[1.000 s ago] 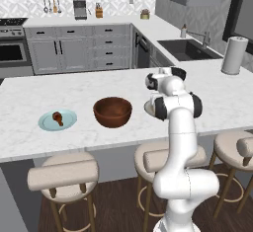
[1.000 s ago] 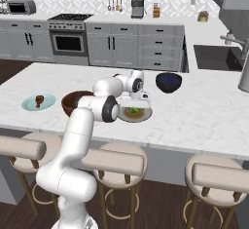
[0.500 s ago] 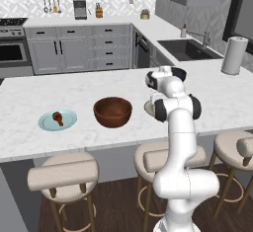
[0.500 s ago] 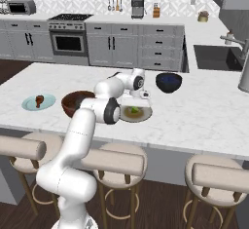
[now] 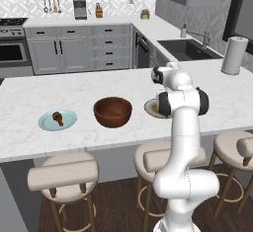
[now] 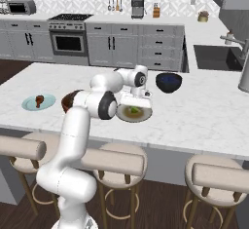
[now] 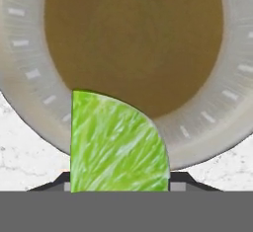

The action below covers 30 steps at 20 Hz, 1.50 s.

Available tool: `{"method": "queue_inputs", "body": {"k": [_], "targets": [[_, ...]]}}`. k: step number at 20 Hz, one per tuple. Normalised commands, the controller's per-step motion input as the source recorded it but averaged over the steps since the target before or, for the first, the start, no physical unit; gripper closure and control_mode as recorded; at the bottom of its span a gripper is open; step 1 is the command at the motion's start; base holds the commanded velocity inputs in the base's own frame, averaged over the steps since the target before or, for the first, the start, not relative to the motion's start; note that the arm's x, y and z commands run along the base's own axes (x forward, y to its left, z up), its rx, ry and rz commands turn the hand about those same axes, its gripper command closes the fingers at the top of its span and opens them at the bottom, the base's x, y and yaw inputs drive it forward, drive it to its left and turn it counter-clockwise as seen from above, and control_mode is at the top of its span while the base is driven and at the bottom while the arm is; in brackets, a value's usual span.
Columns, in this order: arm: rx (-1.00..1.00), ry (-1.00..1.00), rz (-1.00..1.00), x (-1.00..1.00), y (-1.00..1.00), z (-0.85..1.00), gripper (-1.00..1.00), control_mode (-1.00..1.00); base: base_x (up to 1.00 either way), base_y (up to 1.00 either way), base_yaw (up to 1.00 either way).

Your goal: Pick the chicken drumstick and lemon wedge from their plates and place them in the bowl. Then put the bowl in the fridge.

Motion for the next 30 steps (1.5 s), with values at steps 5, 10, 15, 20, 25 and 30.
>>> {"method": "queue_inputs", "body": {"k": [5,10,15,20,25,30], "targets": [[0.0,-0.03,0.0,-0.55,0.32,0.8,1.0,-1.0,0.0,0.0,0.0],[0.0,-0.01,0.0,-0.25,0.83,0.6,1.0,-1.0,0.0,0.0,0.0],[0.0,0.0,0.0,-0.15,0.98,0.3,1.0,-1.0,0.0,0.0,0.0],[0.0,0.0,0.0,0.0,0.87,0.4,1.0,-1.0,0.0,0.0,0.0],[0.0,0.0,0.0,0.0,0.94,0.06,1.0,-1.0,0.0,0.0,0.0],[0.0,-0.07,0.0,0.0,0.76,-0.2,1.0,-1.0,0.0,0.0,0.0]]}}
